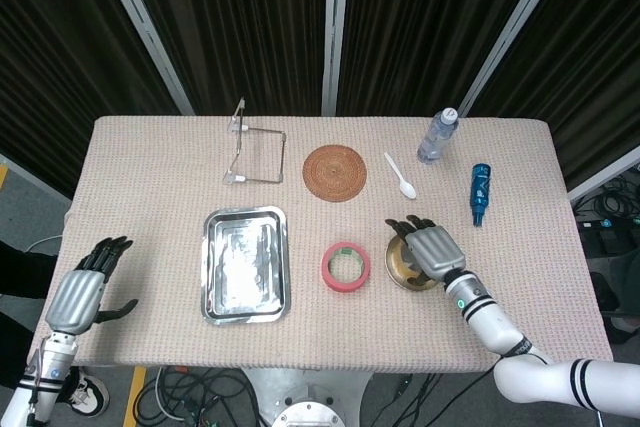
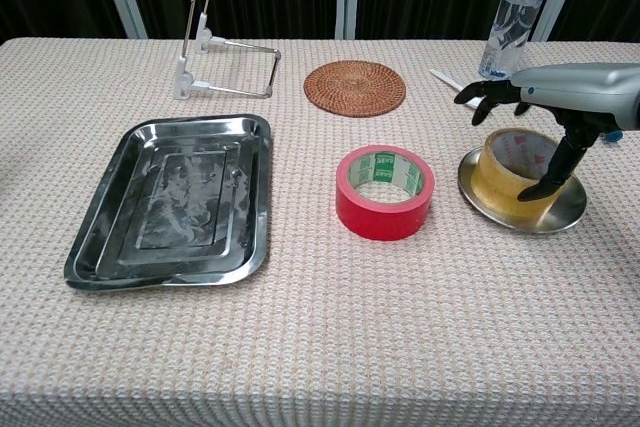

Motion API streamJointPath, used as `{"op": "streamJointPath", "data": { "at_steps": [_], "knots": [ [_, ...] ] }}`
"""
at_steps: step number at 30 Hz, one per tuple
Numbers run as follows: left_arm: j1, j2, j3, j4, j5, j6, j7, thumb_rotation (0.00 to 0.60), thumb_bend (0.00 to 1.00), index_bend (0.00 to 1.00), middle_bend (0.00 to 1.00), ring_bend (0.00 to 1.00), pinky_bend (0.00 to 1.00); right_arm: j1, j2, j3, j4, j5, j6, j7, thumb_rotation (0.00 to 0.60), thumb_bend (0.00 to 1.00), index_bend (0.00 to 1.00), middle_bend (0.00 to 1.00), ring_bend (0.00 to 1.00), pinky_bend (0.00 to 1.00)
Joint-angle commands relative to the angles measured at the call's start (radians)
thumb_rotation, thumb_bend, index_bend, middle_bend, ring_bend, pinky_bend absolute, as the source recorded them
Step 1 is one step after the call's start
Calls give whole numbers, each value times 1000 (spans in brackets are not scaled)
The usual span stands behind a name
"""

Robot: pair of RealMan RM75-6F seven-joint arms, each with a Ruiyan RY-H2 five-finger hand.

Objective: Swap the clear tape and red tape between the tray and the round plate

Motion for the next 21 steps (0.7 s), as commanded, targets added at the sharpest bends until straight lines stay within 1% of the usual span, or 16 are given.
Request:
{"op": "streamJointPath", "data": {
  "at_steps": [1,5,9,11,16,21],
  "knots": [
    [-1,-1,-1,-1,0,0,2,600,144,85,68,32,218,-7,10,6,-8,-9,8,7,600,0,0,51,0,1],
    [-8,-1,-3,-8,6,-3,10,600,138,85,68,33,218,-34,43,22,-39,-50,43,44,600,0,0,15,0,0],
    [-39,7,-11,-35,30,-21,35,600,116,84,68,32,218,-99,111,42,-86,-153,144,123,600,0,0,9,0,0],
    [-67,13,-13,-51,49,-48,51,600,95,85,68,33,218,-127,149,51,-94,-167,180,151,600,0,0,8,0,0],
    [-178,20,-34,-131,115,-145,62,600,62,85,68,32,218,-195,233,86,-79,-169,241,258,600,0,0,1,0,0],
    [-306,-27,-88,-189,153,-246,114,600,61,85,68,32,218,-244,285,118,-44,-172,270,347,600,0,0,0,0,0]
  ]
}}
